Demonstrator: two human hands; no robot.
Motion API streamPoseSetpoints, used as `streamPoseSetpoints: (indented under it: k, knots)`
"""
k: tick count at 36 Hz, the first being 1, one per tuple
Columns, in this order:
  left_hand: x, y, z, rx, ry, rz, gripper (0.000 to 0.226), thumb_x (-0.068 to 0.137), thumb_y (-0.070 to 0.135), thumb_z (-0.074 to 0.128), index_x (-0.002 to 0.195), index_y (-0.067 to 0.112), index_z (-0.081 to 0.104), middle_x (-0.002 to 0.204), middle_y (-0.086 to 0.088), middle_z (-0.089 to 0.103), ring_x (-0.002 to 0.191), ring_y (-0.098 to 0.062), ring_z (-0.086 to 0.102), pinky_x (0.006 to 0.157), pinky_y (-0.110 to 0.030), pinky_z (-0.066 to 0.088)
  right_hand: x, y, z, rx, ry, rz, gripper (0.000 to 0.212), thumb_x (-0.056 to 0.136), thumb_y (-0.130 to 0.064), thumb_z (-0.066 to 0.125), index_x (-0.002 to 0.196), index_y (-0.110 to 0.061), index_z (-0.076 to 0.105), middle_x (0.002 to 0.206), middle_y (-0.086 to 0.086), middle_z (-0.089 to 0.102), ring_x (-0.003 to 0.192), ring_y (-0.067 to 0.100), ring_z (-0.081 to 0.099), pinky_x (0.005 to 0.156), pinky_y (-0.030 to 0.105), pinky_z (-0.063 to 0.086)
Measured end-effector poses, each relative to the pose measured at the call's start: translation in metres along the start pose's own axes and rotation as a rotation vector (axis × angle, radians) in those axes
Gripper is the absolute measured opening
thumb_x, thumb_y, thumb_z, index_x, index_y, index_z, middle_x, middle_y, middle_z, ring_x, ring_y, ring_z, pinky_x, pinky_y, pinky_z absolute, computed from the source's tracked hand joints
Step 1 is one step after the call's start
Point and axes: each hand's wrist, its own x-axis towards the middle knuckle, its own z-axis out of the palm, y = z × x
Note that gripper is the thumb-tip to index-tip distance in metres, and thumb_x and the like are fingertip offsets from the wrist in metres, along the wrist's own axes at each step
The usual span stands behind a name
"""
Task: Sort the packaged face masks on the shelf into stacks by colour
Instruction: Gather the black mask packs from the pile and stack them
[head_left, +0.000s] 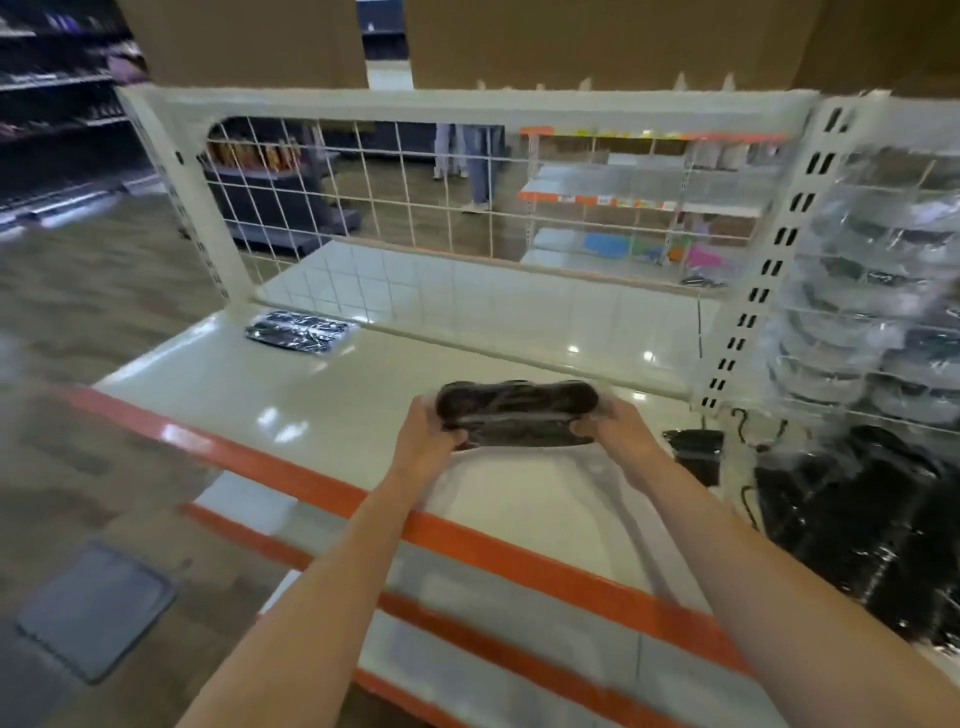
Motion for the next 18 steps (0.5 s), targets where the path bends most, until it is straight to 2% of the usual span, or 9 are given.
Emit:
streamPoseSetpoints:
  k: [2, 4, 7, 8, 12, 18]
  knots:
    - [0.015, -0.006, -0.039, 0.074, 0.004, -0.096, 0.048, 0.076, -0.005, 0.068, 0.115, -0.002, 0.042, 0.101, -0.013, 0.055, 0.097, -0.022, 0.057, 0.083, -0.028, 0.052, 0.005, -0.017, 0.034, -0.022, -0.061, 0.026, 0.028, 0.08, 0.003, 0.062, 0.104, -0.012, 0.059, 0.101, 0.007, 0.063, 0.098, 0.024, 0.057, 0.083, 0.03, 0.042]
    - [0.029, -0.017, -0.079, 0.147, 0.005, -0.207, 0.061, 0.076, 0.001, 0.072, 0.124, -0.003, 0.035, 0.105, -0.013, 0.052, 0.104, -0.031, 0.057, 0.088, -0.04, 0.05, 0.007, -0.032, 0.068, -0.062, -0.147, 0.085, 0.018, 0.085, -0.001, 0.062, 0.094, -0.011, 0.051, 0.086, 0.002, 0.056, 0.086, 0.019, 0.052, 0.077, 0.029, 0.042]
    - [0.047, -0.033, -0.15, 0.369, -0.031, -0.242, 0.071, 0.075, 0.007, 0.072, 0.13, -0.014, 0.032, 0.12, -0.029, 0.055, 0.111, -0.043, 0.055, 0.085, -0.045, 0.05, 0.01, -0.056, 0.135, -0.098, -0.243, 0.121, 0.017, 0.088, -0.007, 0.061, 0.08, -0.013, 0.047, 0.075, 0.002, 0.049, 0.067, 0.013, 0.047, 0.061, 0.024, 0.043]
    - [0.05, -0.036, -0.172, 0.447, -0.028, -0.243, 0.072, 0.077, 0.007, 0.07, 0.132, -0.015, 0.029, 0.122, -0.032, 0.054, 0.111, -0.043, 0.055, 0.084, -0.044, 0.049, 0.013, -0.064, 0.157, -0.098, -0.261, 0.117, 0.016, 0.088, -0.009, 0.06, 0.08, -0.015, 0.048, 0.074, 0.003, 0.05, 0.064, 0.012, 0.047, 0.058, 0.023, 0.042]
    - [0.06, -0.052, -0.238, 0.742, -0.062, -0.214, 0.068, 0.087, 0.013, 0.061, 0.139, -0.007, 0.021, 0.125, -0.023, 0.051, 0.115, -0.035, 0.051, 0.079, -0.031, 0.039, 0.021, -0.094, 0.227, -0.09, -0.257, 0.077, 0.019, 0.086, -0.005, 0.059, 0.072, -0.015, 0.05, 0.063, 0.004, 0.048, 0.055, 0.014, 0.046, 0.052, 0.023, 0.04]
    - [0.079, -0.067, -0.294, 1.002, -0.095, -0.109, 0.056, 0.087, 0.019, 0.061, 0.131, 0.004, 0.031, 0.125, -0.019, 0.042, 0.113, -0.037, 0.051, 0.087, -0.038, 0.044, 0.037, -0.115, 0.286, -0.302, -0.208, 0.073, 0.022, 0.079, -0.003, 0.059, 0.064, -0.011, 0.047, 0.058, 0.006, 0.048, 0.054, 0.022, 0.048, 0.048, 0.025, 0.036]
